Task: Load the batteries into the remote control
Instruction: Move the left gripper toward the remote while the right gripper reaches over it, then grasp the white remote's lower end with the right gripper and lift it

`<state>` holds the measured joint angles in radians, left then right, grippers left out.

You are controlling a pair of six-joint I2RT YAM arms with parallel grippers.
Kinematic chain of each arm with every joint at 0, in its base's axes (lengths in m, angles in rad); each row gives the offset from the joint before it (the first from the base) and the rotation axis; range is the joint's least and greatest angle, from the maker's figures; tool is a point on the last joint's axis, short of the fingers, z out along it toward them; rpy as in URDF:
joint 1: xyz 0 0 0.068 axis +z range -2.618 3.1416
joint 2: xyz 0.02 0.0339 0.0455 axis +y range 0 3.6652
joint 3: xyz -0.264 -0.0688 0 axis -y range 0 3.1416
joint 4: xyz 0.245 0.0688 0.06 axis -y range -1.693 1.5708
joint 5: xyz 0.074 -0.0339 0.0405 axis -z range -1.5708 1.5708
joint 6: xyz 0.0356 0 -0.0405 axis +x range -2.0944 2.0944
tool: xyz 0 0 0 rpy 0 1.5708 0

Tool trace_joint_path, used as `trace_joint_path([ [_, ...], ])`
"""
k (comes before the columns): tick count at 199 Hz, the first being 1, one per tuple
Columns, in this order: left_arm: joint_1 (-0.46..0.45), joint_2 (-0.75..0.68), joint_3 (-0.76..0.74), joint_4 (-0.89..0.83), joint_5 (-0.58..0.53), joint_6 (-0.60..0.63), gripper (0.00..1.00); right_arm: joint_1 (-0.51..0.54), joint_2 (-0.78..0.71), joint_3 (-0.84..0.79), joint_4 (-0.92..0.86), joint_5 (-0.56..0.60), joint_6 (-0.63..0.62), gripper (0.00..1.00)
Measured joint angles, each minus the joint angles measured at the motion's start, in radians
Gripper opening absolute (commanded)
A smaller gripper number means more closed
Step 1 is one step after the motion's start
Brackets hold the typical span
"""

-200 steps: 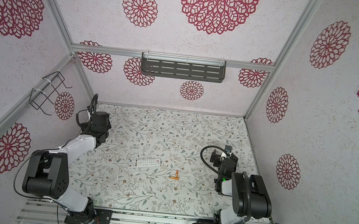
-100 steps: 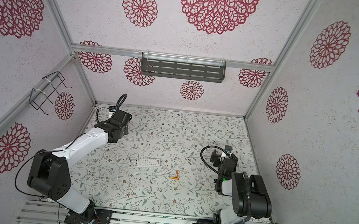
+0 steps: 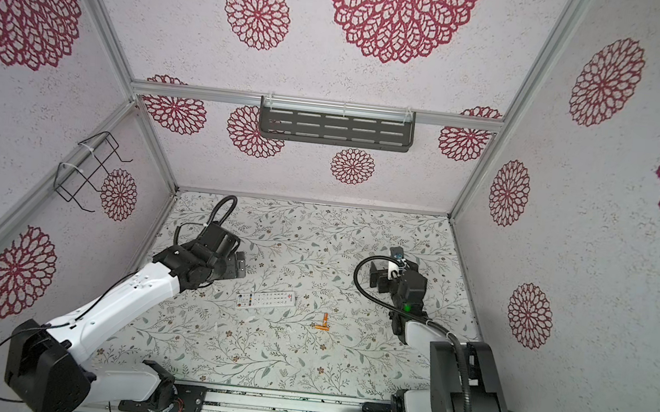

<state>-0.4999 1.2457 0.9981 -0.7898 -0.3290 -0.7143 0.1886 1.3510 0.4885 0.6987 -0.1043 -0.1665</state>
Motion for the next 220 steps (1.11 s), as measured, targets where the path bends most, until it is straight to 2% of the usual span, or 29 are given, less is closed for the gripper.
trace_joint_path([
  [41,-0.029,-0.243,-0.209,-0.023,0.081,-0.115,0.97,0.203,0.074,0.171,-0.268,-0.177,-0.122,0.99],
  [82,-0.030,-0.428,-0.251,-0.084,0.093,-0.151,0.97,0.366,0.284,0.410,-0.553,-0.279,-0.238,0.99],
  [142,-0.030,-0.462,-0.251,-0.101,0.140,-0.157,0.97,0.535,0.497,0.661,-0.835,-0.296,-0.368,0.99],
  [183,-0.030,-0.463,-0.251,-0.106,0.142,-0.153,0.97,0.605,0.616,0.798,-0.940,-0.275,-0.411,0.98],
  [207,-0.030,-0.473,-0.251,-0.106,0.141,-0.151,0.97,0.620,0.655,0.831,-0.978,-0.257,-0.421,0.95],
  [220,-0.030,-0.478,-0.251,-0.106,0.140,-0.150,0.97,0.624,0.673,0.848,-0.997,-0.247,-0.427,0.89],
])
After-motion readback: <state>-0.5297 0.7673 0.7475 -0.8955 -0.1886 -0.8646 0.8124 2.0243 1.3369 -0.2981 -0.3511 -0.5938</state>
